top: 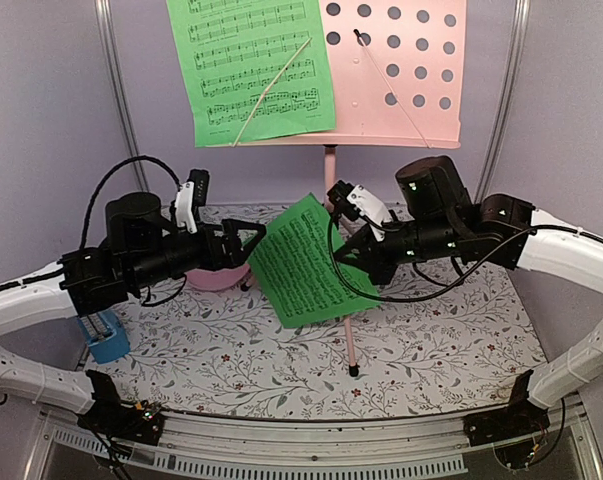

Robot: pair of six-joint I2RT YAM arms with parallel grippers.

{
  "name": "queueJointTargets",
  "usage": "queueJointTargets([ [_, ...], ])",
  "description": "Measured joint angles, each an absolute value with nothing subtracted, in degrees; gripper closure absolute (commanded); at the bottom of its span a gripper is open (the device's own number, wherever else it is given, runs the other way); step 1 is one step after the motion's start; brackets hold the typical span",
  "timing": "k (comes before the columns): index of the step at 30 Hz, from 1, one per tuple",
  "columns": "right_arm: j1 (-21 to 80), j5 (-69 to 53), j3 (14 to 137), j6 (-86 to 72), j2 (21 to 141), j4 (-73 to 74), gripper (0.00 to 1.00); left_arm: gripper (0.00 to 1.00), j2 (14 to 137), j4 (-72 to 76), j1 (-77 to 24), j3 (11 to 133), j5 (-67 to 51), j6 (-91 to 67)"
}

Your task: Set up the instrument practice props

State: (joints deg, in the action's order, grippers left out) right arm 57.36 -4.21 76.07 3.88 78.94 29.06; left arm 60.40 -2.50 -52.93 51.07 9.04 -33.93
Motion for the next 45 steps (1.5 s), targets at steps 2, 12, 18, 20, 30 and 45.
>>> queueJointTargets([
  [2,57.3,-4.9,77.9,5.8,78.5,34.2,1.0,0.01,59.6,-2.7,-51.9,49.7,7.6,-30.8],
  [12,56.1,-0.8,80.1,13.5,78.5,48.5,1.0,0.01,61.5,-1.6,-50.8,46.9,-5.0,-18.5],
  [18,52.7,5.7,81.8,15.8,78.8,49.8,1.0,0.01,64.4,-0.7,-50.7,46.9,-6.5,-16.9],
  [20,52.2,7.0,82.3,16.4,78.8,49.6,1.0,0.01,65.5,-0.7,-50.7,46.9,-7.0,-16.6],
  [30,52.2,8.8,82.4,19.1,79.0,49.6,1.0,0.01,68.5,0.2,-50.7,46.9,-8.8,-14.8],
  [45,52.2,9.3,82.2,20.2,78.8,47.3,1.0,0.02,70.9,1.7,-50.6,46.5,-12.9,-12.2],
])
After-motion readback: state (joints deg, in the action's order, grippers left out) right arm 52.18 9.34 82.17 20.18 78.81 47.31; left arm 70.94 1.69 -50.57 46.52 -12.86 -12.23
